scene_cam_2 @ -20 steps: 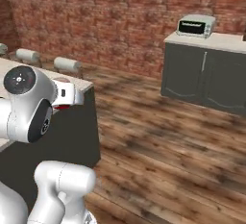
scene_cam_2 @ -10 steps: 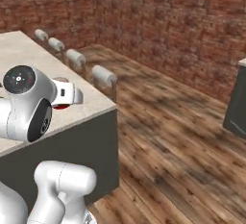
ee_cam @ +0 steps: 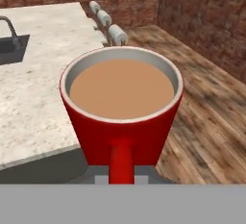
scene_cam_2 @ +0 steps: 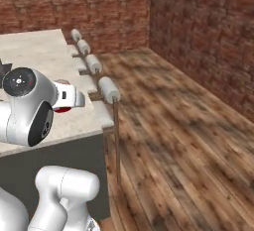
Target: Pick the cup of tea, navigate to the dining table, and place it on the saucer.
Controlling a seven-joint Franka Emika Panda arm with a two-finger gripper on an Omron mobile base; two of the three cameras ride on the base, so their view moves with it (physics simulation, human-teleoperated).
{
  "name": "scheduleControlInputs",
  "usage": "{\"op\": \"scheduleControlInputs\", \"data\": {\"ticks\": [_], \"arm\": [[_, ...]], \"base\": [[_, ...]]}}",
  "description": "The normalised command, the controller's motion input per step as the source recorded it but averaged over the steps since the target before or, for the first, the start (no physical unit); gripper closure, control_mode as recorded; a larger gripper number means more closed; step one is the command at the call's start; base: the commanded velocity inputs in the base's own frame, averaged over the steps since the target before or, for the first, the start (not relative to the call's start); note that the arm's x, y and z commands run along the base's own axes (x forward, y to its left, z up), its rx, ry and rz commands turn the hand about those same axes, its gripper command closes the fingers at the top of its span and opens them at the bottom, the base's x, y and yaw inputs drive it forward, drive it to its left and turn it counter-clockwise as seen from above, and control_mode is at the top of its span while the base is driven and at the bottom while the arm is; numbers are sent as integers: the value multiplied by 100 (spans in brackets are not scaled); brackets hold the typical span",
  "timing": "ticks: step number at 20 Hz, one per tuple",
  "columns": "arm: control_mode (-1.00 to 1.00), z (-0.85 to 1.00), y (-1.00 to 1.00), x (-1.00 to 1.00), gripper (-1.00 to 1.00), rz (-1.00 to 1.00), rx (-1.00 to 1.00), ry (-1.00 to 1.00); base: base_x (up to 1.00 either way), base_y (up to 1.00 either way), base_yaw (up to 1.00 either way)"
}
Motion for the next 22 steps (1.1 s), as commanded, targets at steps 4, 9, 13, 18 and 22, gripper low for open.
{"op": "scheduleControlInputs", "data": {"ticks": [4,9,13,18,22], "arm": [[100,0,0,0,100,0,0,0],[100,0,0,0,100,0,0,0],[100,0,0,0,100,0,0,0],[100,0,0,0,100,0,0,0],[100,0,0,0,100,0,0,0]], "base": [[59,-100,47],[57,-98,47],[55,-96,47],[48,-82,57],[55,-73,66]]}}
